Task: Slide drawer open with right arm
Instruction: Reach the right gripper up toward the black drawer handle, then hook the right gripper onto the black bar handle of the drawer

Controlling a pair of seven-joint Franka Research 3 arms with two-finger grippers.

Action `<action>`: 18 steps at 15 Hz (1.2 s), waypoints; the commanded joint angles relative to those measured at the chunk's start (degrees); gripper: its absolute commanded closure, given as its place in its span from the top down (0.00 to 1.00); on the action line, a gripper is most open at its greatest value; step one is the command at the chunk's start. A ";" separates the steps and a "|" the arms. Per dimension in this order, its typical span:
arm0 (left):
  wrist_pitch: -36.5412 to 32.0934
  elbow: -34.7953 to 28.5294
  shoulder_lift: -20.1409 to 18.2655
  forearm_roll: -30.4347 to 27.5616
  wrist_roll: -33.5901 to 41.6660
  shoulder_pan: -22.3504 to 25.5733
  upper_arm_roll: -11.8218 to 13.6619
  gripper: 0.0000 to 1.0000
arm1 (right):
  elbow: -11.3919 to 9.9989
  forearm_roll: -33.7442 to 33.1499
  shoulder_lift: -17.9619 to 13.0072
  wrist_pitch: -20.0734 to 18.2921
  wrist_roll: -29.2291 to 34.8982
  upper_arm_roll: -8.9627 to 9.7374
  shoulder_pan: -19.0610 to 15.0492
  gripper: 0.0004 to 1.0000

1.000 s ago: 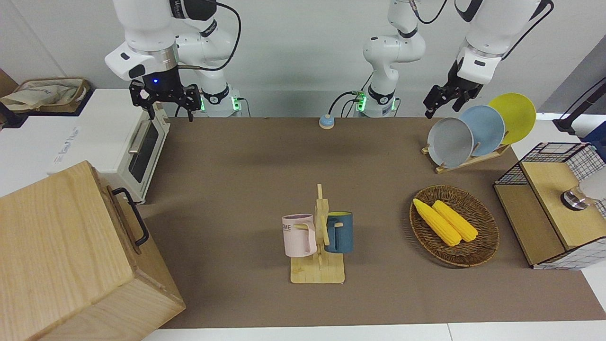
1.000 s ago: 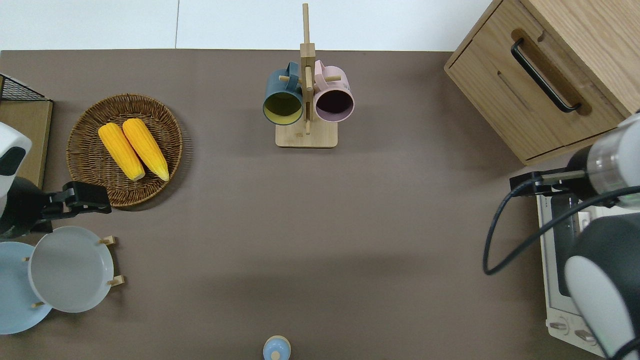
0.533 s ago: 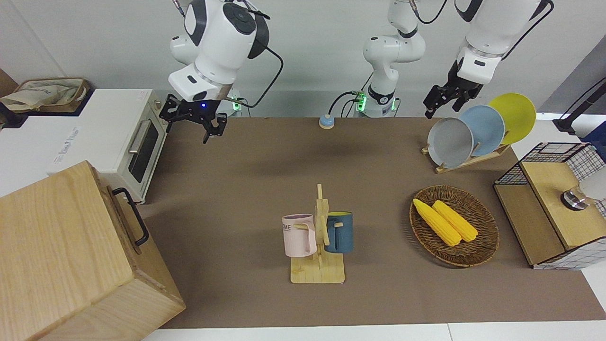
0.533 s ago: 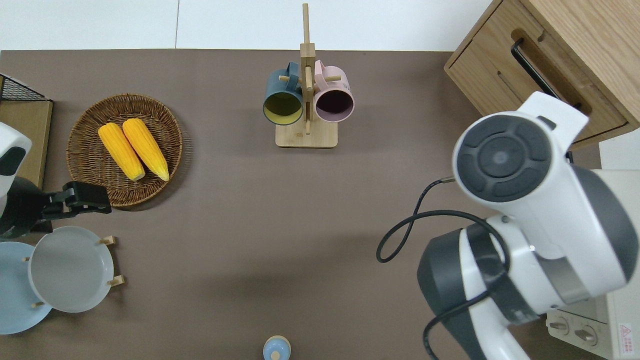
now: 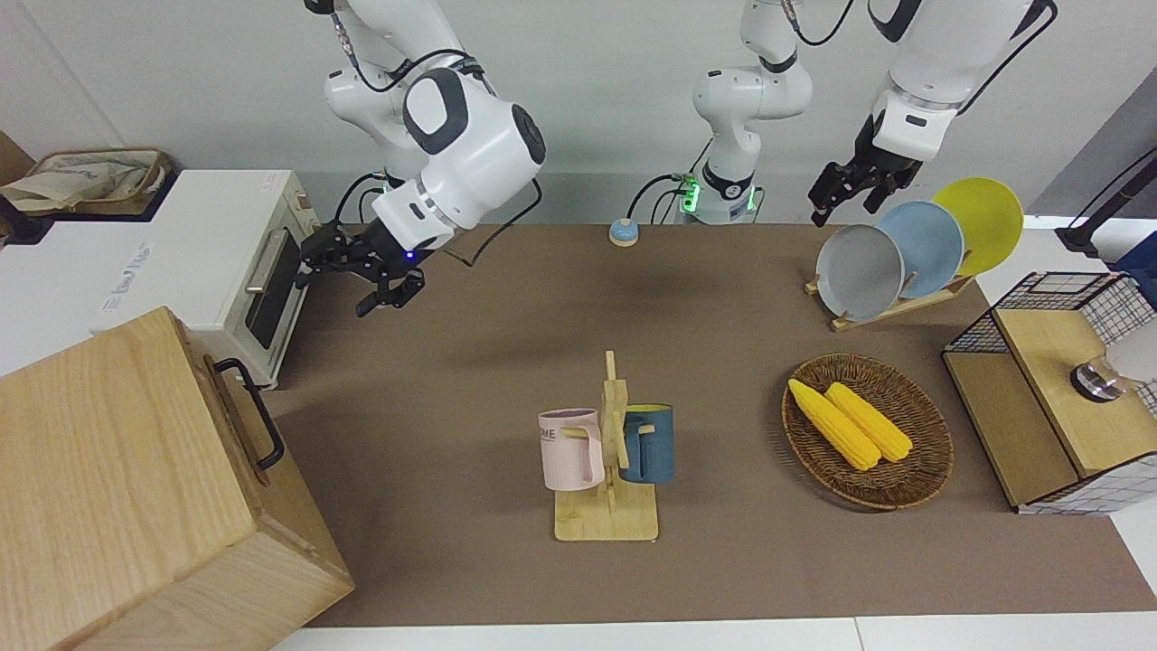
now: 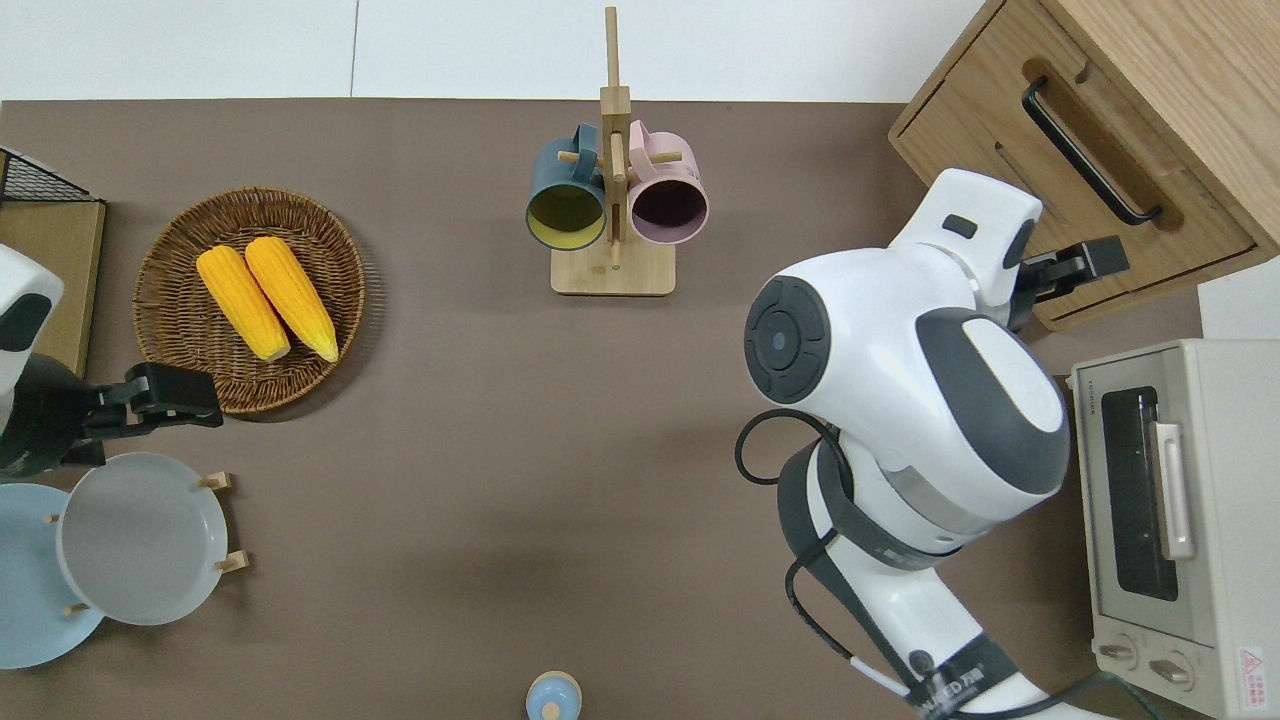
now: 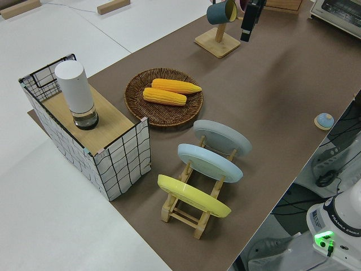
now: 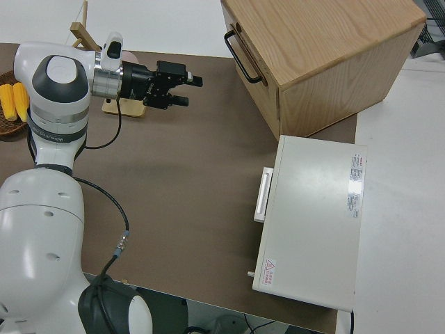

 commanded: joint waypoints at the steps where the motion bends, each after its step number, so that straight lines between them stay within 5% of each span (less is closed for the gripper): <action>1: -0.89 0.21 -0.47 -0.05 0.51 -0.07 0.25 0.99 | -0.84 -10.69 4.16 0.91 4.79 -0.14 0.86 0.98; 9: -0.97 0.21 -0.47 -0.05 0.51 -0.07 0.25 0.99 | -1.37 -24.14 7.94 7.84 5.06 -0.76 -1.25 0.96; 12: -0.89 0.21 -0.47 -0.05 0.51 -0.07 0.25 0.99 | -1.37 -29.94 8.73 12.58 5.06 -2.42 -2.56 0.94; 18: -0.89 0.21 -0.47 -0.05 0.60 -0.07 0.25 0.99 | -1.37 -33.38 9.44 17.51 5.41 -4.01 -3.71 0.91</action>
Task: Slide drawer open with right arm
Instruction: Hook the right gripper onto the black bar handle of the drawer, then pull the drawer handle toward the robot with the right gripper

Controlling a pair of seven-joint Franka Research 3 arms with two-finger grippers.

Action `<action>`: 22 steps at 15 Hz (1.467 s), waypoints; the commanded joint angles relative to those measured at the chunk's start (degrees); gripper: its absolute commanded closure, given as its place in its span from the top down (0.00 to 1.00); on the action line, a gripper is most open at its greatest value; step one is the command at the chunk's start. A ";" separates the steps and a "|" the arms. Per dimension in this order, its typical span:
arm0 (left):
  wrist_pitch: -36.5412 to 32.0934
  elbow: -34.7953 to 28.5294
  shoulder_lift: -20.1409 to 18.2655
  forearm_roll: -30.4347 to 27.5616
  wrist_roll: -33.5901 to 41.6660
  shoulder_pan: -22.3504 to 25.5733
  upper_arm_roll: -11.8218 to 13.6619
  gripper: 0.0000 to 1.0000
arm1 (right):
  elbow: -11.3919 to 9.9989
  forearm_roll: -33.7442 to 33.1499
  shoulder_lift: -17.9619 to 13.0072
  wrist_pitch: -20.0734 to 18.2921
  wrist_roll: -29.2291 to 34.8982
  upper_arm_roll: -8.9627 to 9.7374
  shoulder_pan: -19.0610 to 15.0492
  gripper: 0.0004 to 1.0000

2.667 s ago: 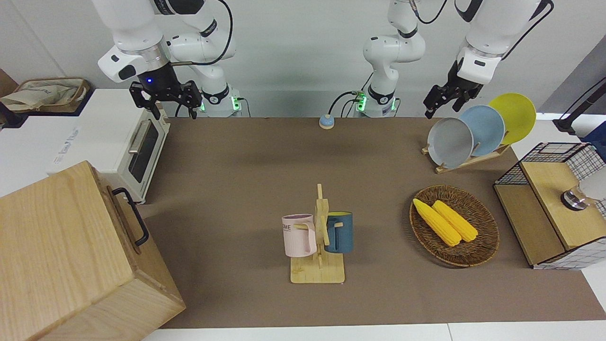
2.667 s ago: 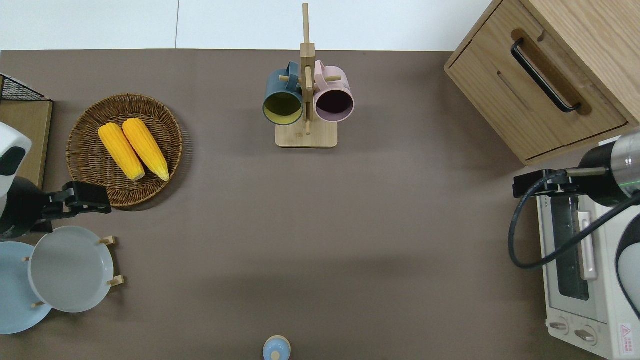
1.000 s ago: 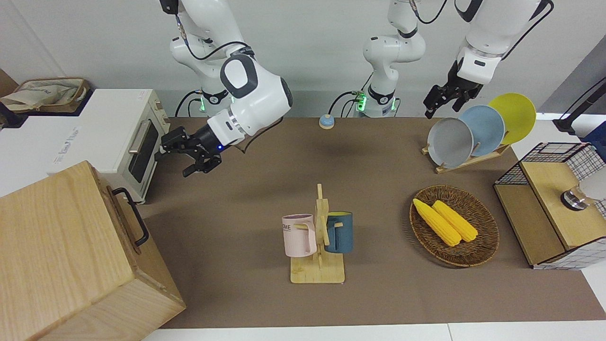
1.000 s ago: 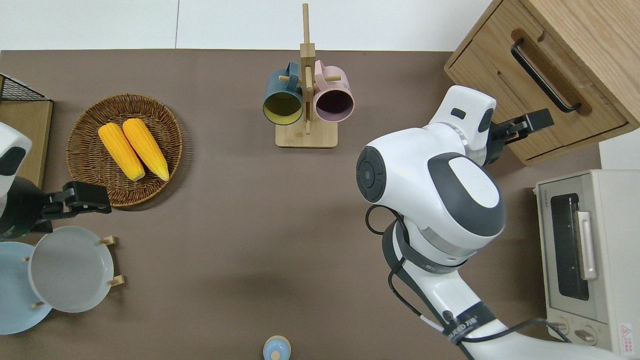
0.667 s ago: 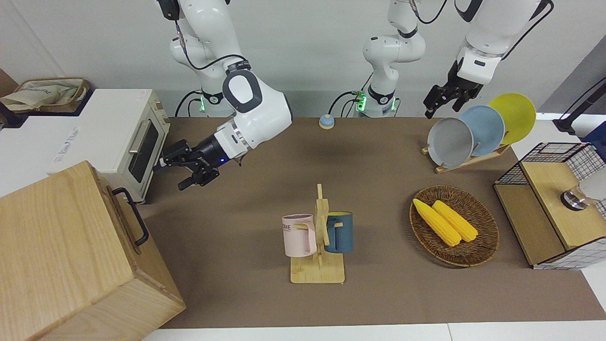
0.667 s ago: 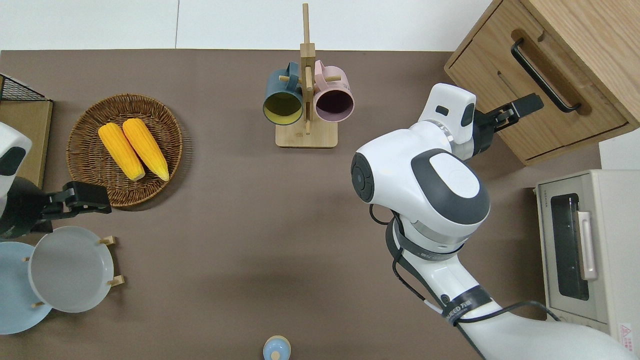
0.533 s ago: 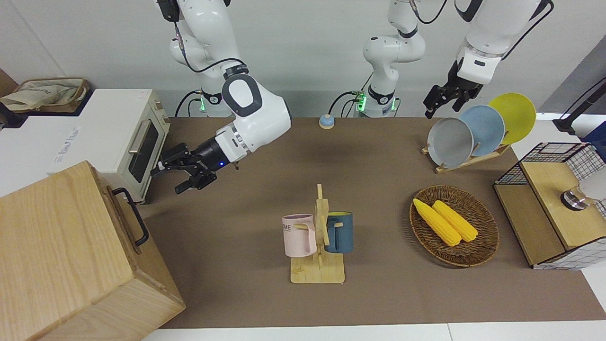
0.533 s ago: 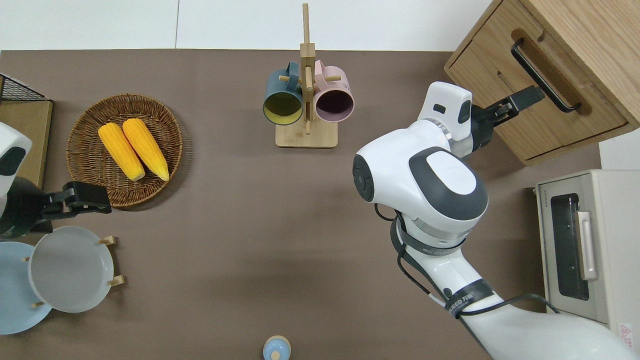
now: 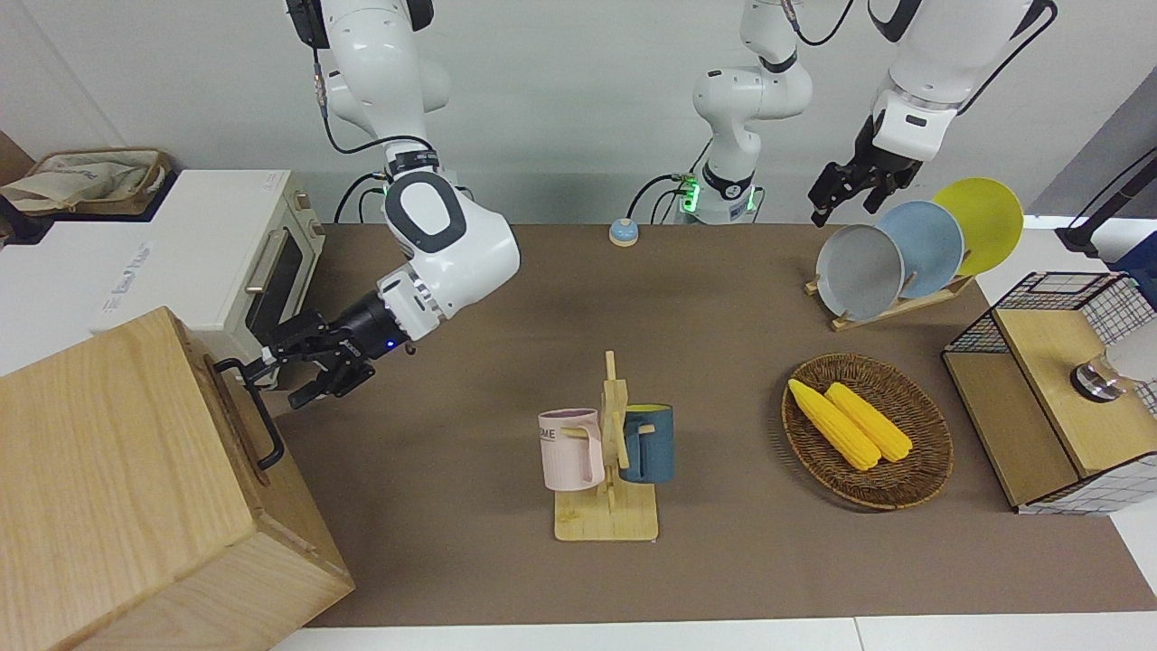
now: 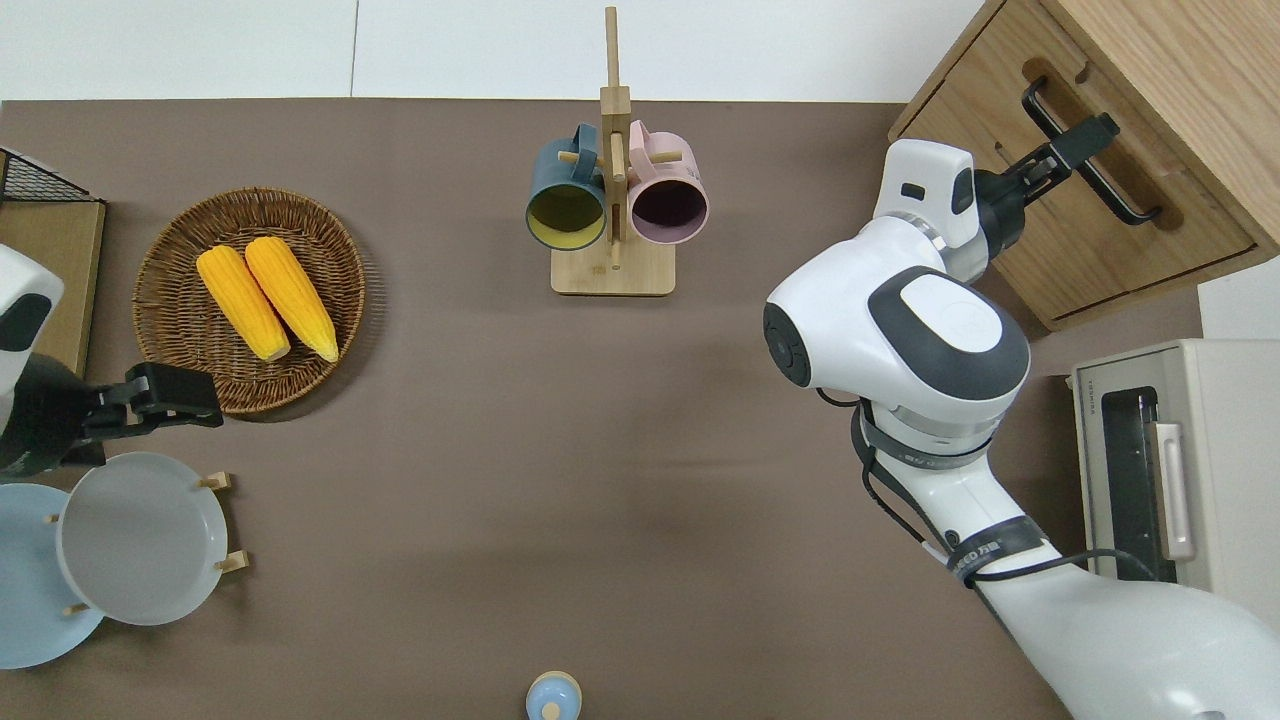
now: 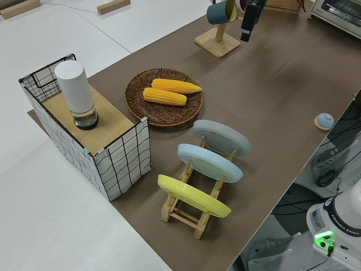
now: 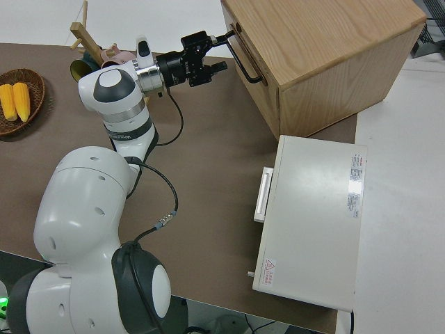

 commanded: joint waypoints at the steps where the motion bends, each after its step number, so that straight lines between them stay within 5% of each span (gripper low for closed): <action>1: -0.97 0.21 -0.47 -0.05 0.51 -0.07 0.25 0.99 | -0.60 -3.16 0.49 2.91 1.92 0.39 -1.56 0.89; 7: -0.89 0.21 -0.47 -0.05 0.51 -0.07 0.25 0.99 | -0.60 -5.10 0.93 7.74 4.73 -2.07 -1.82 0.81; 9: -0.89 0.21 -0.47 -0.05 0.51 -0.07 0.25 0.99 | -0.60 -5.10 1.19 8.54 5.17 -2.07 -2.44 0.72; 12: -0.89 0.21 -0.47 -0.05 0.51 -0.07 0.25 0.99 | -0.60 -5.01 1.19 8.81 5.79 -2.07 -2.53 0.24; 14: -0.89 0.21 -0.47 -0.05 0.51 -0.07 0.25 0.99 | -0.60 -4.49 1.19 8.28 5.79 -1.99 -2.44 0.05; 19: -0.89 0.21 -0.47 -0.05 0.51 -0.07 0.25 0.99 | -1.12 -3.34 1.02 6.35 5.97 -1.11 -1.83 0.05; 22: -0.97 0.21 -0.47 -0.05 0.51 -0.07 0.25 0.99 | -1.21 -0.89 0.93 2.40 5.97 1.43 -1.56 0.05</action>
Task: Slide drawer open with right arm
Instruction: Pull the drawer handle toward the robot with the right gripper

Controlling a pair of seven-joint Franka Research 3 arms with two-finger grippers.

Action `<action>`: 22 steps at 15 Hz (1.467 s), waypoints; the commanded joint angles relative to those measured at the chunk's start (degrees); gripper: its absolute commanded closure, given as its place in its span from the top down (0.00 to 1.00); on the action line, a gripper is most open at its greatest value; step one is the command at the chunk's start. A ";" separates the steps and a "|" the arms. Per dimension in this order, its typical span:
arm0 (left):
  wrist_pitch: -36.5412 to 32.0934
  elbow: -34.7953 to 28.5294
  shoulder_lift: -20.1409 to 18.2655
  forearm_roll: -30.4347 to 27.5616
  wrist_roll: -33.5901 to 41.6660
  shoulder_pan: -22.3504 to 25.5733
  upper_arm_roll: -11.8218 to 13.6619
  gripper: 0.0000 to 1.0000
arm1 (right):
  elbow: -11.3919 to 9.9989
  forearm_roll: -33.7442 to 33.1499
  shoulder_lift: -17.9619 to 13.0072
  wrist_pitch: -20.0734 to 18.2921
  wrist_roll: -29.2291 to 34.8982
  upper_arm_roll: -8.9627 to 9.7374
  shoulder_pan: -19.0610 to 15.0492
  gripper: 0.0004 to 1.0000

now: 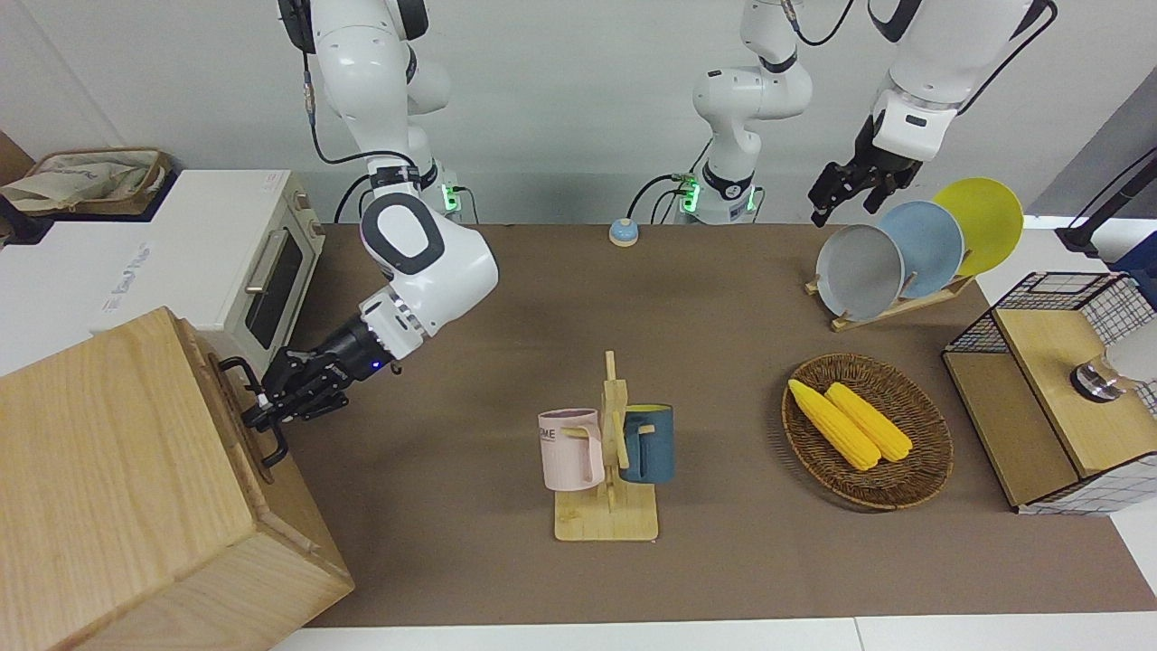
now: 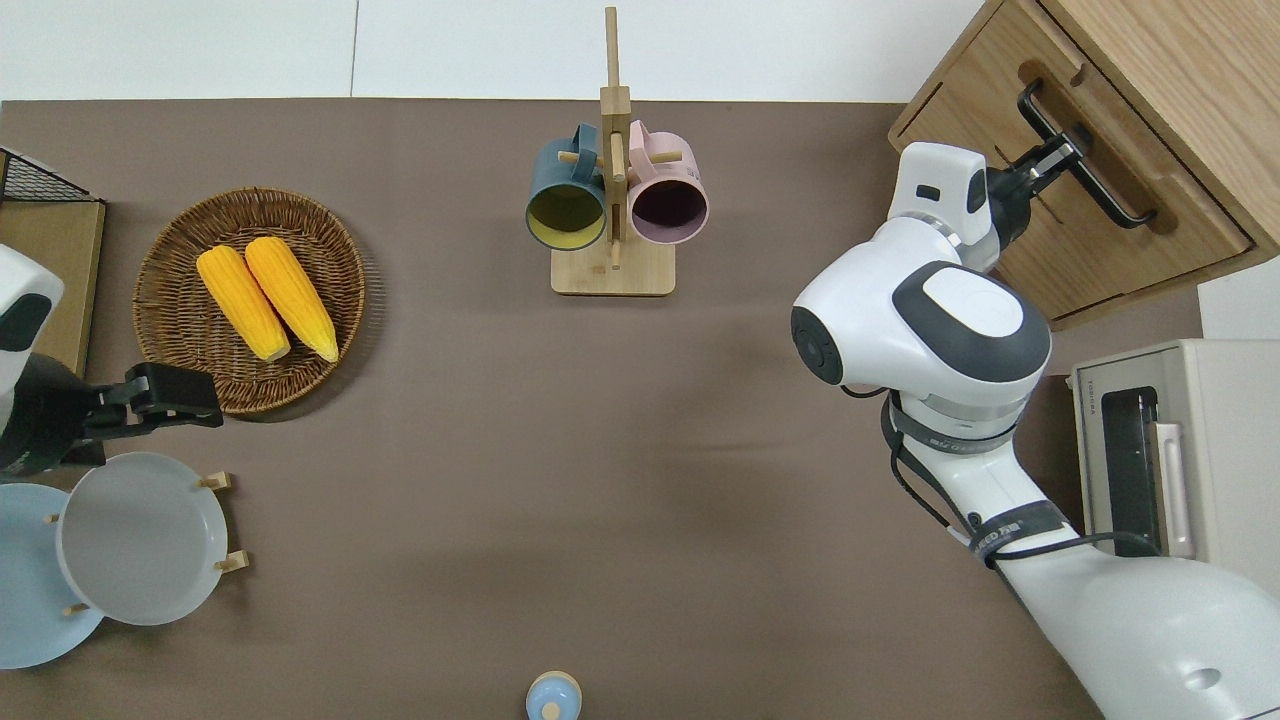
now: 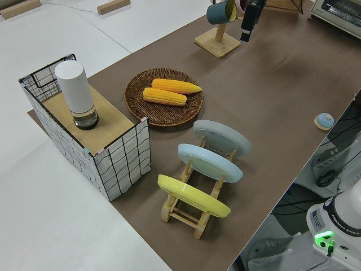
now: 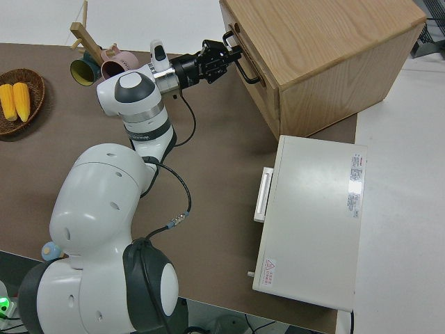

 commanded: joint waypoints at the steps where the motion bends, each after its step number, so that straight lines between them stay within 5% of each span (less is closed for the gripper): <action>1: -0.89 0.21 -0.47 -0.05 0.51 -0.07 0.25 0.99 | -0.44 2.25 -0.81 -5.23 1.83 3.72 0.12 0.05; 13: -0.97 0.21 -0.47 -0.05 0.51 -0.07 0.25 0.99 | -0.26 8.05 -1.51 -22.89 1.74 15.14 2.14 0.00; 22: -0.97 0.21 -0.47 -0.05 0.51 -0.07 0.25 0.99 | -0.09 11.30 -2.04 -31.69 1.65 20.42 4.78 0.00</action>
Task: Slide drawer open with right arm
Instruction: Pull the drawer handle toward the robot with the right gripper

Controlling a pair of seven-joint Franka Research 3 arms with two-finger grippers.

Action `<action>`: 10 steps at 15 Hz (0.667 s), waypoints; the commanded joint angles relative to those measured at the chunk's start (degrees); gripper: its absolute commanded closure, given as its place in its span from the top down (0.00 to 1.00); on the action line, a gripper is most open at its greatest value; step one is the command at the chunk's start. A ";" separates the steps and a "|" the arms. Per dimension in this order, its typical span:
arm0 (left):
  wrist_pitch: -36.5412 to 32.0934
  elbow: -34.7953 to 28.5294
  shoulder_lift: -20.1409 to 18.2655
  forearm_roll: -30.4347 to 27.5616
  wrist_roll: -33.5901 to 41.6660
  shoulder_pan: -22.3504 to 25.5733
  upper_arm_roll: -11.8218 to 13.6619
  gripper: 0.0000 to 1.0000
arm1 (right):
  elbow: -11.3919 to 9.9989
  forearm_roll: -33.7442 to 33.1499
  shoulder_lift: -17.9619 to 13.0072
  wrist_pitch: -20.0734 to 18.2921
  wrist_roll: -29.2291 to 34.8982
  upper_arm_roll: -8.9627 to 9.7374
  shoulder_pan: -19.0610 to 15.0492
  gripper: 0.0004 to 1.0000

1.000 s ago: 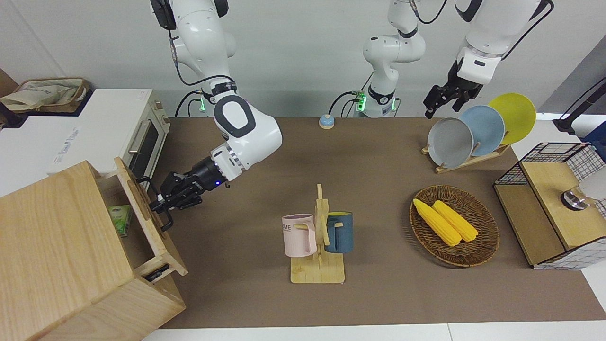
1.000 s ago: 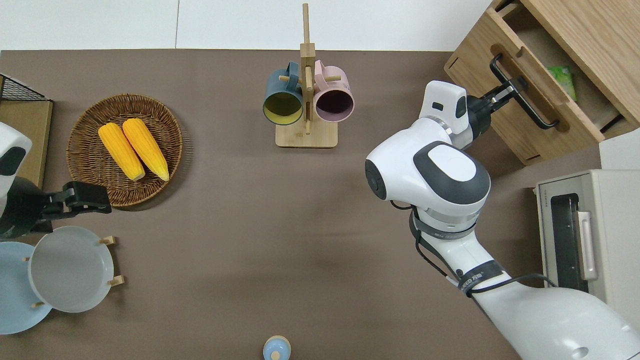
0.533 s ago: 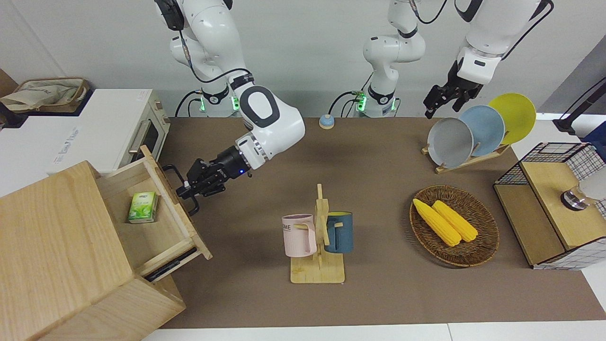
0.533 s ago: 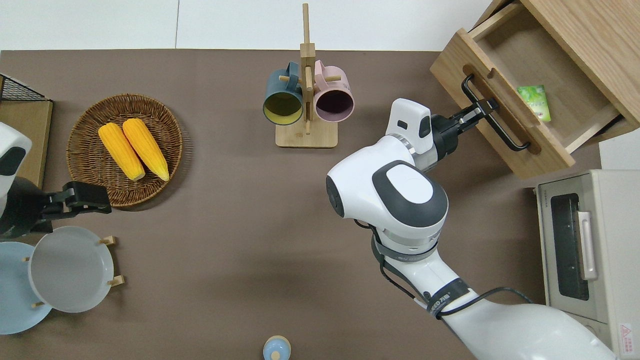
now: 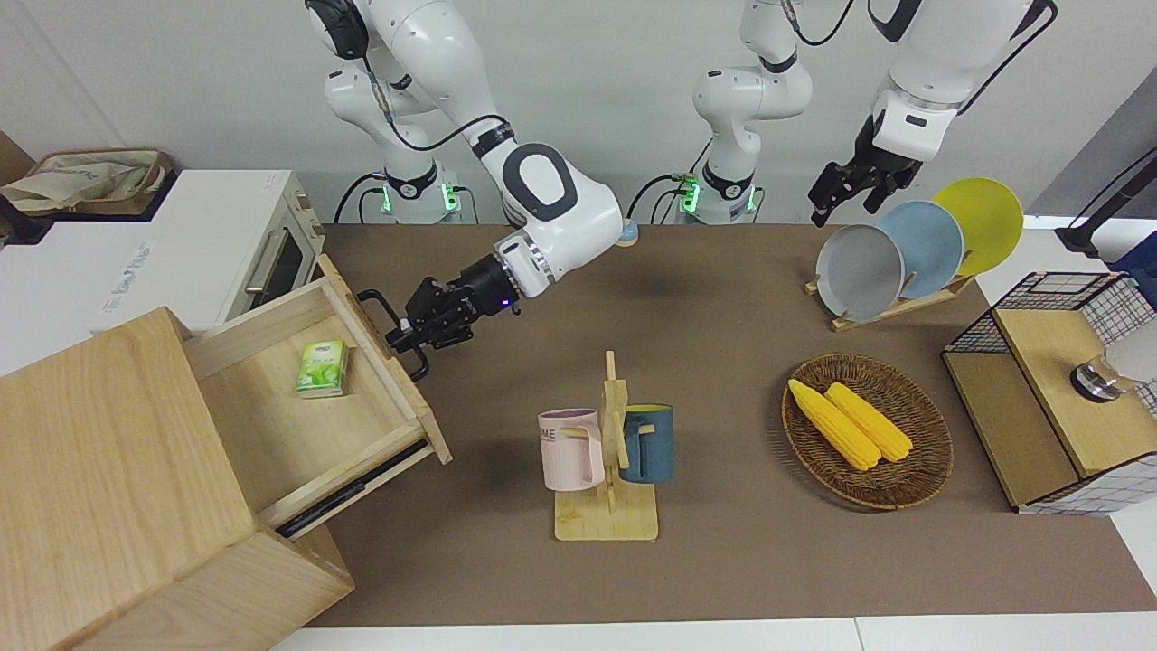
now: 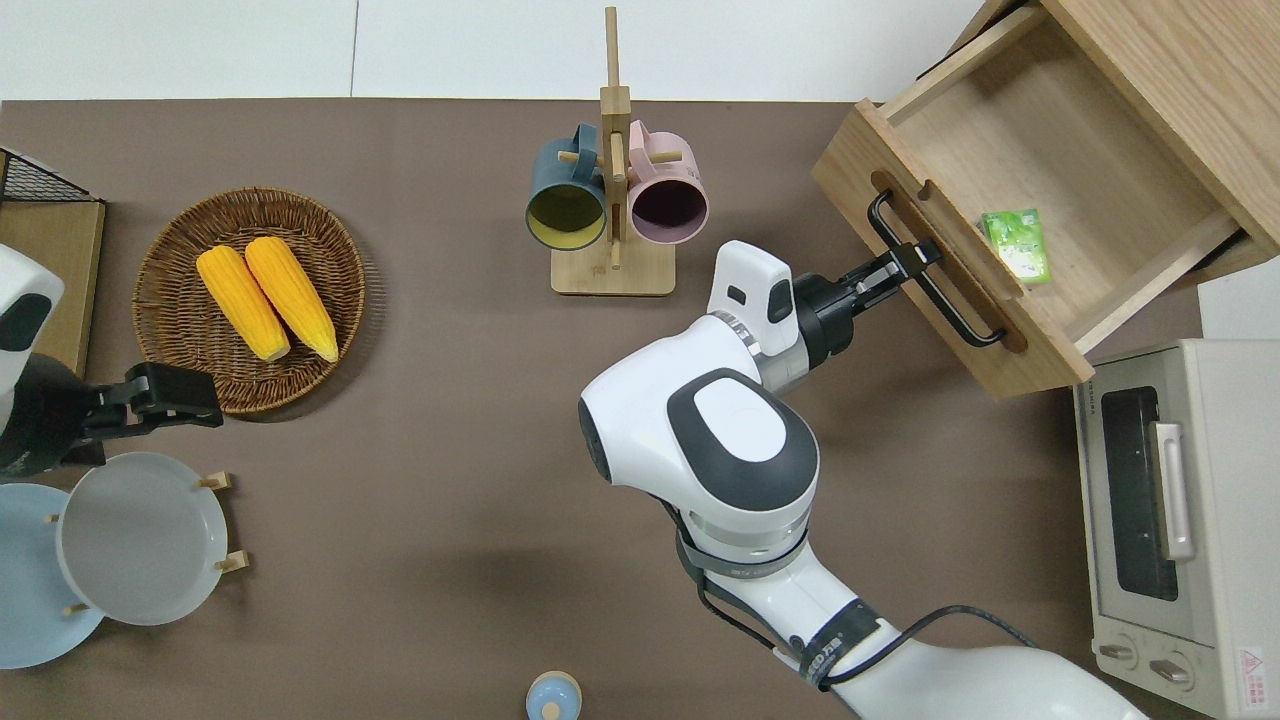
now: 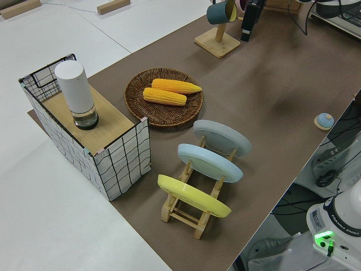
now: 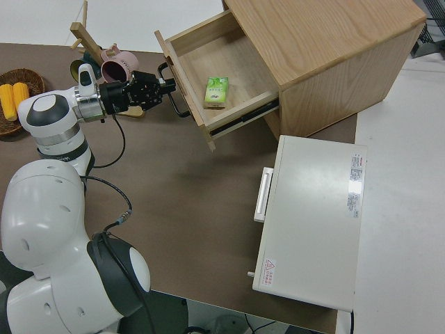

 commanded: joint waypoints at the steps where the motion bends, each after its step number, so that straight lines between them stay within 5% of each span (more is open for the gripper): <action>1: -0.97 0.21 -0.47 -0.05 0.59 -0.07 0.25 0.99 | 0.02 1.61 -1.88 -4.63 0.72 1.65 1.43 0.00; 8: -0.89 0.21 -0.47 -0.05 0.51 -0.07 0.25 0.99 | 0.02 2.85 -1.97 -8.50 0.72 4.38 2.31 0.03; 10: -0.89 0.21 -0.47 -0.05 0.51 -0.07 0.25 0.99 | 0.11 3.20 -1.97 -8.59 0.72 4.29 2.76 0.20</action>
